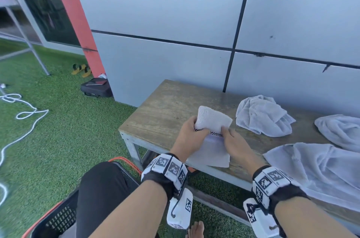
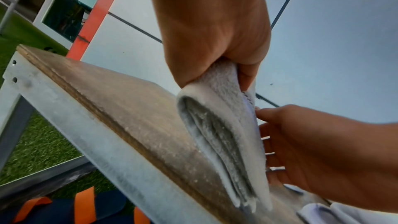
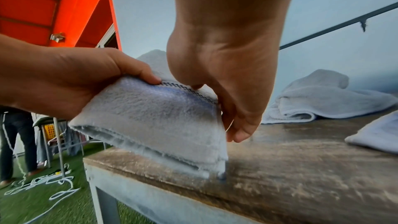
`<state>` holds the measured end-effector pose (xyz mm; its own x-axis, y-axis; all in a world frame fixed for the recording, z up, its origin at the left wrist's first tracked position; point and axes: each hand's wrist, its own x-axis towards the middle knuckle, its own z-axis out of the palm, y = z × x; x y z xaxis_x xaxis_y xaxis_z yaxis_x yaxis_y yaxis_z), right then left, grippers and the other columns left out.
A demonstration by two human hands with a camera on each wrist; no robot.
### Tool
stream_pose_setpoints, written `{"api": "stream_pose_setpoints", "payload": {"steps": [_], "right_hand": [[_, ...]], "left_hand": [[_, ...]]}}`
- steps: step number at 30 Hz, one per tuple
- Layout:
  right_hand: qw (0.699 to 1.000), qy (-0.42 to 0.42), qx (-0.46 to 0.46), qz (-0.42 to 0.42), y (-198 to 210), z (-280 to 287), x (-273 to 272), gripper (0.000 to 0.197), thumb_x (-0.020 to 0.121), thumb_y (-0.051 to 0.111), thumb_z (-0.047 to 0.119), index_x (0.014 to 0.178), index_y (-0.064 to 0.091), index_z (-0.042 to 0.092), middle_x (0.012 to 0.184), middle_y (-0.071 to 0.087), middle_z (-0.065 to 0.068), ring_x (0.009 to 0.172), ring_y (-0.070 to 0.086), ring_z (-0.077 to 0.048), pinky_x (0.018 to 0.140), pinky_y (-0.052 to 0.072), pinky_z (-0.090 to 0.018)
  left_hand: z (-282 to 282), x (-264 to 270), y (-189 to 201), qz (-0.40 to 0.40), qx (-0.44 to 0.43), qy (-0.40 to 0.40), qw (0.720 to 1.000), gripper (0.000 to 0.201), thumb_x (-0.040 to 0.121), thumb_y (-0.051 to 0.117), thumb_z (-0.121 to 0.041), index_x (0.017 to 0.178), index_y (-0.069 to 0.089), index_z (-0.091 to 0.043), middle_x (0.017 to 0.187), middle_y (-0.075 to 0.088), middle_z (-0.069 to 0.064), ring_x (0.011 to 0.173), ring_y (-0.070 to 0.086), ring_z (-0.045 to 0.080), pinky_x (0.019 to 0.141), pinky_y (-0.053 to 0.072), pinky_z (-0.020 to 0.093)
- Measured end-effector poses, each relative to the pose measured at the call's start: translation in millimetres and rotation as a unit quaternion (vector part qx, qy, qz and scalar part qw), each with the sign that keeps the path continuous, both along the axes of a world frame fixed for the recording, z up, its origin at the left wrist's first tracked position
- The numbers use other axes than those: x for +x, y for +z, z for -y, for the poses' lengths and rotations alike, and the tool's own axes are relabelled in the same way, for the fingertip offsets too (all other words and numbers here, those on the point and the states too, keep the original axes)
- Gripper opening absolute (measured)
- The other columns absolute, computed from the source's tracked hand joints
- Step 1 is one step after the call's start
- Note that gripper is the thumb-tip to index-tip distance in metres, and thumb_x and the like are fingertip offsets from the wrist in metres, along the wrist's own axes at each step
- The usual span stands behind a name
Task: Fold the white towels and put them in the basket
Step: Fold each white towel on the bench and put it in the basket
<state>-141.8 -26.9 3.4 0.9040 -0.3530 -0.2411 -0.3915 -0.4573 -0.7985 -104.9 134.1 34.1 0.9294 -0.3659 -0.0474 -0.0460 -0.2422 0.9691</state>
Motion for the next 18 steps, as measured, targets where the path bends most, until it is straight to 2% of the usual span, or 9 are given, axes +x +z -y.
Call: {"api": "stream_pose_setpoints", "payload": {"steps": [3,5,7,8,10,12,14,16,18], "right_hand": [[0.998,-0.038,0.047,0.021,16.5,0.9,-3.9,0.058,0.104,0.028,0.051,0.141,0.05,0.011,0.147,0.049,-0.011,0.132,0.047,-0.027,0.103,0.035,-0.04],[0.995,-0.045,0.076,0.034,25.3,-0.3,-4.8,0.043,0.103,0.035,0.04,0.112,0.065,0.011,0.127,0.063,-0.014,0.114,0.059,-0.029,0.092,0.039,-0.04],[0.991,-0.054,0.113,0.05,35.0,-6.4,-5.8,0.031,0.099,0.044,0.03,0.086,0.067,0.013,0.105,0.07,-0.013,0.096,0.065,-0.03,0.081,0.042,-0.039],[0.987,-0.06,0.138,0.06,39.7,-12.1,-6.3,0.026,0.098,0.047,0.027,0.083,0.065,0.015,0.097,0.07,-0.01,0.089,0.065,-0.027,0.075,0.042,-0.037],[0.982,-0.057,0.163,0.075,47.5,-26.3,-5.1,0.016,0.096,0.049,0.025,0.09,0.063,0.018,0.095,0.066,-0.006,0.084,0.063,-0.023,0.066,0.041,-0.033],[0.981,-0.037,0.163,0.095,55.1,-44.2,-2.9,0.016,0.096,0.05,0.026,0.105,0.062,0.02,0.107,0.067,-0.004,0.096,0.065,-0.023,0.07,0.047,-0.034],[0.979,-0.01,0.172,0.113,65.0,-64.6,-1.5,0.019,0.099,0.05,0.027,0.114,0.06,0.022,0.111,0.067,0.0,0.101,0.066,-0.021,0.076,0.052,-0.037],[0.978,0.023,0.166,0.127,75.7,-85.0,-0.5,0.019,0.101,0.05,0.029,0.118,0.058,0.024,0.111,0.066,0.003,0.1,0.066,-0.017,0.08,0.055,-0.038],[0.977,0.049,0.154,0.138,82.3,-102.2,0.9,0.015,0.102,0.05,0.029,0.116,0.056,0.028,0.109,0.065,0.005,0.098,0.066,-0.015,0.083,0.056,-0.041]], "left_hand": [[-5.6,-7.3,19.4,-0.008,-0.043,0.002,0.999,0.024,0.087,0.063,-0.01,0.11,0.065,-0.014,0.091,0.07,0.0,0.077,0.064,0.015,0.062,0.049,0.022],[-12.2,-11.5,28.1,-0.012,-0.062,0.015,0.998,0.022,0.086,0.065,-0.011,0.107,0.066,-0.014,0.093,0.071,0.005,0.078,0.064,0.015,0.065,0.05,0.026],[-21.4,-16.0,34.6,-0.012,-0.075,0.032,0.997,0.023,0.082,0.066,-0.015,0.105,0.067,-0.017,0.096,0.073,0.007,0.081,0.065,0.016,0.069,0.05,0.03],[-27.5,-17.6,37.3,-0.012,-0.077,0.043,0.996,0.023,0.082,0.067,-0.016,0.105,0.067,-0.017,0.095,0.072,0.007,0.08,0.064,0.016,0.068,0.05,0.029],[-42.4,-18.9,43.6,-0.008,-0.071,0.068,0.995,0.023,0.085,0.067,-0.016,0.108,0.065,-0.016,0.094,0.071,0.006,0.079,0.062,0.015,0.067,0.047,0.027],[-60.0,-17.4,50.2,0.004,-0.067,0.098,0.993,0.025,0.085,0.069,-0.018,0.11,0.065,-0.018,0.1,0.072,0.008,0.081,0.063,0.017,0.068,0.049,0.03],[-79.4,-14.9,57.3,0.018,-0.07,0.135,0.988,0.022,0.085,0.071,-0.018,0.105,0.065,-0.023,0.096,0.072,0.004,0.084,0.066,0.019,0.071,0.052,0.033],[-98.1,-12.1,64.4,0.026,-0.068,0.173,0.982,0.019,0.083,0.072,-0.019,0.099,0.063,-0.026,0.094,0.071,0.004,0.082,0.065,0.02,0.073,0.053,0.037],[-113.4,-7.4,66.9,0.022,-0.057,0.207,0.976,0.026,0.081,0.072,-0.024,0.105,0.061,-0.02,0.1,0.07,0.009,0.086,0.066,0.023,0.079,0.055,0.044]]}}
